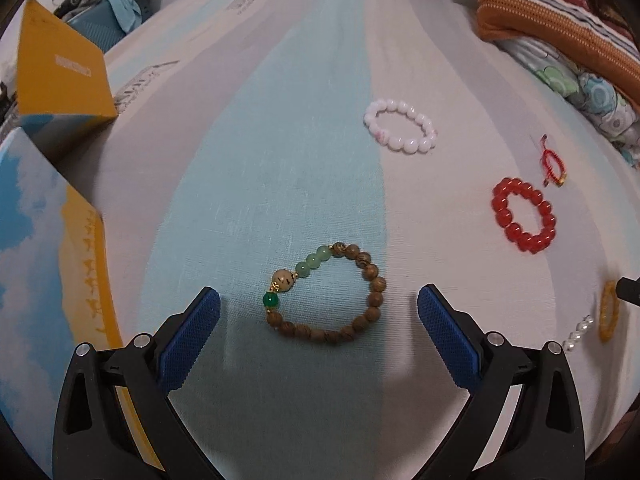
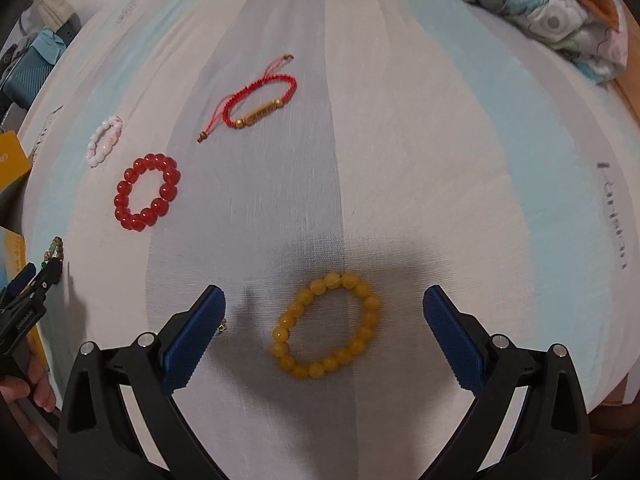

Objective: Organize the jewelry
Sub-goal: 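Grasp the wooden-and-green bracelet with left tool while right tool grasps yellow bracelet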

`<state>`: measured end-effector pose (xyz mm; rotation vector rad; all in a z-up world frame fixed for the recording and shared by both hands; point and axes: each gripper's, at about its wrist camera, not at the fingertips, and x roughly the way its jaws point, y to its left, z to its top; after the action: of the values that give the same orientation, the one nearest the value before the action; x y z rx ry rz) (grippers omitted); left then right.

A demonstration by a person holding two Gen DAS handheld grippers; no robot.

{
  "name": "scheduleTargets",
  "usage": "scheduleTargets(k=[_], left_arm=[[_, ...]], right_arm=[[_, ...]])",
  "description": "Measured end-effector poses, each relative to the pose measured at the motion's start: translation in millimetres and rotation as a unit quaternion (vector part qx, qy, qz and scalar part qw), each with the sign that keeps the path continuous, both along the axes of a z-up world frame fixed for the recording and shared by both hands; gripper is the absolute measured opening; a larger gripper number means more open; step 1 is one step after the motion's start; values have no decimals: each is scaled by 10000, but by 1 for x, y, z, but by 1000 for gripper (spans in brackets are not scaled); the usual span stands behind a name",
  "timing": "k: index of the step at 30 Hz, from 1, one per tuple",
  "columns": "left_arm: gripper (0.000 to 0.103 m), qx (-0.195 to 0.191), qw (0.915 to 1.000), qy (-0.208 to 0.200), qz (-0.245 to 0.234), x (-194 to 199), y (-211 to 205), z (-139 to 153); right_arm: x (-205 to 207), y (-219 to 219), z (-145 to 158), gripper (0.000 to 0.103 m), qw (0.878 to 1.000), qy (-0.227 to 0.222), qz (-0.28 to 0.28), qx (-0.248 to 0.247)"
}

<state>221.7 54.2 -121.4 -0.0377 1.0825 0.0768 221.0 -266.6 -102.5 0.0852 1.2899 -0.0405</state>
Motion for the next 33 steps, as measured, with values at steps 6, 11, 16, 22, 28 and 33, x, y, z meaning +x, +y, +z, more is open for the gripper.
scheduleTargets(k=[6, 11, 16, 22, 28, 33], left_arm=[[97, 67, 9999, 129, -69, 11, 4, -11], [96, 82, 9998, 179, -86, 15, 4, -13], [71, 1, 9994, 232, -240, 12, 0, -10], [39, -145, 9990, 280, -311, 8, 2, -8], [10, -337, 9983, 319, -357, 6, 3, -3], [10, -465, 9977, 326, -359, 5, 7, 1]], right_arm=[[7, -2, -11, 89, 9995, 177, -78, 235], [12, 0, -28, 71, 9982, 543, -105, 218], [14, -2, -29, 50, 9977, 609, -291, 41], [15, -5, -29, 24, 9967, 647, -489, 37], [15, -6, -27, 9, 9960, 614, -647, 53], [15, -8, -24, 9, 9966, 512, -653, -2]])
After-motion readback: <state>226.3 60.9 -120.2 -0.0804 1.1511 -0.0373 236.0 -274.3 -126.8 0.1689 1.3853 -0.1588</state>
